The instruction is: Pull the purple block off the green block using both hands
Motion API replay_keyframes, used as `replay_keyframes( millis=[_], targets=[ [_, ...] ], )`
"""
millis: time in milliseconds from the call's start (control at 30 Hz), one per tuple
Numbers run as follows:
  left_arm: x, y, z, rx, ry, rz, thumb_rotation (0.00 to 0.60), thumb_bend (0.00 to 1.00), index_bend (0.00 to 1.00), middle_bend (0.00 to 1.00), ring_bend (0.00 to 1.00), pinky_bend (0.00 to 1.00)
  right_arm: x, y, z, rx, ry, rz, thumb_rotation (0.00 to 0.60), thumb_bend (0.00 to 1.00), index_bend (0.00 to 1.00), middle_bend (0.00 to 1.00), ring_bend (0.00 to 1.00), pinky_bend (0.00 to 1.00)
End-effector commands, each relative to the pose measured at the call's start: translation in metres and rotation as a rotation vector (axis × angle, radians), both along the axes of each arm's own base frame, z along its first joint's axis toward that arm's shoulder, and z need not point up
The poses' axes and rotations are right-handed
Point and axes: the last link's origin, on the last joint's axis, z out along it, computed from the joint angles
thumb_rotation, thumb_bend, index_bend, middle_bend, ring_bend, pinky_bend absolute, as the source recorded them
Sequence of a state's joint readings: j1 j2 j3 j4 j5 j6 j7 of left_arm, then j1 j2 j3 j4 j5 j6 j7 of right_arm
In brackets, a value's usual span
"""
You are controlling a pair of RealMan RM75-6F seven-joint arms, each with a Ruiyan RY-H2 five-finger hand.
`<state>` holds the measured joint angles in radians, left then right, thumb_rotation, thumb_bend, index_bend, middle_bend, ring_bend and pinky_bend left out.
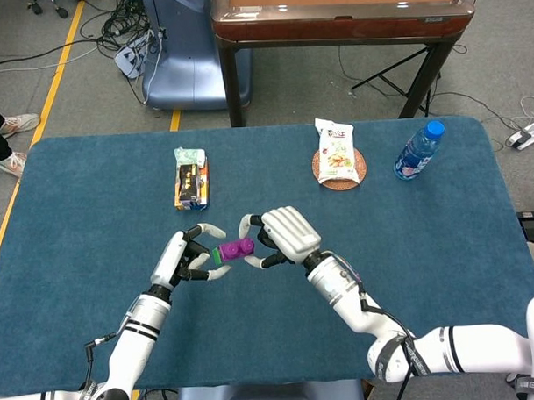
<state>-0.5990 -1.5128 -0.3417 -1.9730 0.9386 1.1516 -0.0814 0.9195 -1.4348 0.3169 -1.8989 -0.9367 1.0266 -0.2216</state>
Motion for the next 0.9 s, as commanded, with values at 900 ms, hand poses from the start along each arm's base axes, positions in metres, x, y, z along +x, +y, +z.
replay_keyframes(
  millis=[900],
  targets=[
    [-0.002,-0.005,-0.013,0.107,-0.033,0.039,0.6,0.11,0.9,1.0,1.0,1.0,-0.005,0.001,-0.003,0.028,-0.069,-0.003,0.6,0.41,0.62,1.0,1.0,1.0]
  ],
)
